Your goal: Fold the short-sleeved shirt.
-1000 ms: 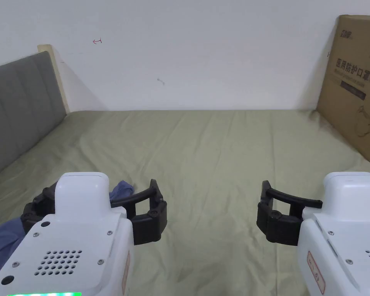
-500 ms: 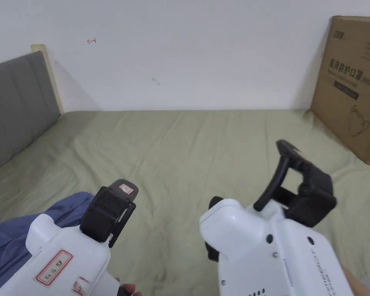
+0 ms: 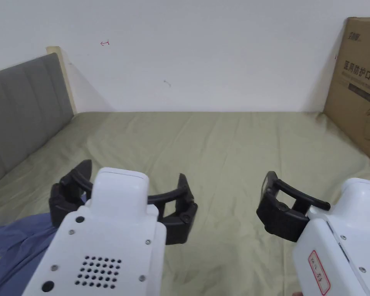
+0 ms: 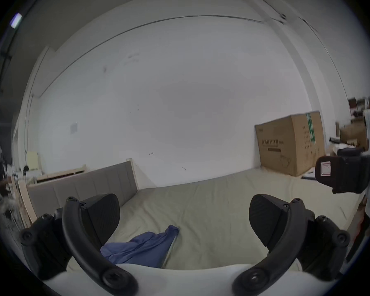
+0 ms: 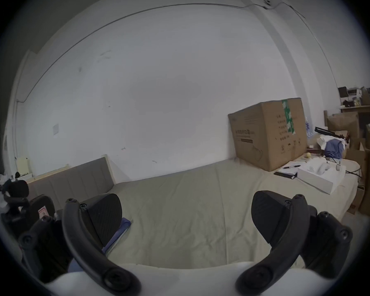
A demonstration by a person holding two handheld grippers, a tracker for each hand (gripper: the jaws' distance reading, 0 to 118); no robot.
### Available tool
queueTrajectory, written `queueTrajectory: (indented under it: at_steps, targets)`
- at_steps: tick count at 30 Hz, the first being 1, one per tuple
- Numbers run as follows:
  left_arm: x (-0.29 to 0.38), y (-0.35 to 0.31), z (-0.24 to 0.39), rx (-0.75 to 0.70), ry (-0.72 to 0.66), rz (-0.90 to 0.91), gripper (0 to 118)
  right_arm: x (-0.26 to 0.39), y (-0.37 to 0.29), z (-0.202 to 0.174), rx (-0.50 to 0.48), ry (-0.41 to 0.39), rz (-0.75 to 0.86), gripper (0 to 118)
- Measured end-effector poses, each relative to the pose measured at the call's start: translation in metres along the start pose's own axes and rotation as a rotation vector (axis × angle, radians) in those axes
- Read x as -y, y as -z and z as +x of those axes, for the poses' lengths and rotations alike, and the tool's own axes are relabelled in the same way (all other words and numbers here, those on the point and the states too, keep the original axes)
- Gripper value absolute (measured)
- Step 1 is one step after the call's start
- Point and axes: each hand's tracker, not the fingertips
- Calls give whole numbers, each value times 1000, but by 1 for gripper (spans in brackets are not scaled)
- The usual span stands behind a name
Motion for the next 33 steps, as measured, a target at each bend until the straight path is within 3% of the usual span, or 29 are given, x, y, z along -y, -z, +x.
queueTrajectory:
  at_steps: [5, 10, 12, 13, 14, 15, 16, 18, 20, 27, 33]
  targets:
    - [6, 3, -6, 60, -216, -47, 118, -4, -6, -11, -29, -142, 48, 118]
    - [3, 3, -13, 39, -195, -35, 118, -8, -11, -23, -51, -224, 64, 117]
    - [1, 3, -15, 48, -189, -54, 117, -8, -12, -26, -55, -246, 60, 105]
    - [2, 2, -15, 55, -196, -61, 108, -7, -13, -27, -60, -257, 63, 73]
    - [2, 1, -17, 63, -210, -64, 88, -7, -14, -28, -63, -264, 65, 40]
    - [3, 0, -18, 68, -222, -63, 50, -7, -14, -29, -56, -273, 63, 13]
    - [4, 1, -17, 58, -230, -63, 0, -7, -12, -31, -37, -285, 55, 6]
    - [7, 2, -16, 1, -232, -74, 0, -5, -13, -30, -37, -281, 53, 0]
    - [7, 3, -25, 73, -242, -97, 0, -5, -12, -28, -65, -273, 32, 0]
    - [9, 3, -43, 5, -236, -134, 0, -4, -2, -40, -137, -236, -16, 0]
    - [1, -19, -93, -168, -230, -129, 0, -2, 11, -89, -354, -209, -50, 0]
